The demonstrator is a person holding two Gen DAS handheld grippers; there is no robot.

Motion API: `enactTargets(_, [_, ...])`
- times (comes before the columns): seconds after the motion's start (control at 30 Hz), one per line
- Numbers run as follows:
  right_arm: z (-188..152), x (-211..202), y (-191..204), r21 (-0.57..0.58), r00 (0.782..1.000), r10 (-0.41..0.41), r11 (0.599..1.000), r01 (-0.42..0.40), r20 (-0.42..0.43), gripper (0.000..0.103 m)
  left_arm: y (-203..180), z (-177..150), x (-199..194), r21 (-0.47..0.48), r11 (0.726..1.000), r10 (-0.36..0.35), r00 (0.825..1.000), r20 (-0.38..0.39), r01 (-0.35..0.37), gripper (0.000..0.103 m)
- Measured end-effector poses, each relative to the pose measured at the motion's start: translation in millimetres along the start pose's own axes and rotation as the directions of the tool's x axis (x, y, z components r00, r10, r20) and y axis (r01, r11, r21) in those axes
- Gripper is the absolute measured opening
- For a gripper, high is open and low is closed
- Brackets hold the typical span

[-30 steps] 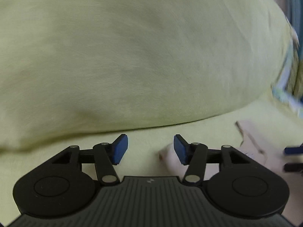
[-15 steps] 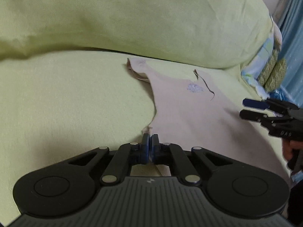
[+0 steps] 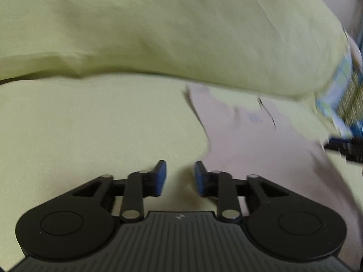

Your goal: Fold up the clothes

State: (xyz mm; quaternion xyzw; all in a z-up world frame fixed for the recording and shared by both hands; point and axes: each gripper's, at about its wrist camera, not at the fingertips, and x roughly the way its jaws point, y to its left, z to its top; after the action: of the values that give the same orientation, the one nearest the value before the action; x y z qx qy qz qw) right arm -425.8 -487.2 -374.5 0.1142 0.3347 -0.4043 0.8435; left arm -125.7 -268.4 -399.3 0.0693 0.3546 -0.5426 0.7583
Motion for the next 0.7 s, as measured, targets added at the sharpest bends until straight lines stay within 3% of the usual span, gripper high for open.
enactTargets(0.1, [-6,3,-17,0.043,1.000,-0.014,0.999,0.015,-0.024,0.045,-4,-5,-9,0.009,1.000,-0.012,1.000,0.004,0.012,0.043])
enactTargets(0.33, [-23,19,-47,0.191,0.994,0.047,0.981,-0.027,-0.099,0.044,-39,-32,-5,0.059,0.992,-0.109,0.989,-0.103,0.115,0.046])
enactTargets(0.4, [-25,21,-50,0.209,0.994,0.046,0.978,-0.025,-0.100,0.033,-48,-37,-5,0.088,0.990,-0.103,0.989,-0.106,0.112,0.047])
enactTargets(0.5, [-24,23,-54,0.203,0.996,0.006,0.979,0.014,-0.094,0.001,-52,-39,-7,0.089,0.989,-0.106,0.989,-0.103,0.115,0.047])
enactTargets(0.63, [-24,31,-51,0.148,0.989,-0.101,0.982,0.116,-0.103,0.000,-54,-39,-11,0.104,0.988,-0.099,0.989,-0.105,0.110,0.047])
enactTargets(0.7, [-22,26,-51,0.171,0.994,-0.068,0.982,0.082,-0.086,0.000,-54,-40,-15,0.108,0.988,-0.096,0.990,-0.102,0.107,0.047])
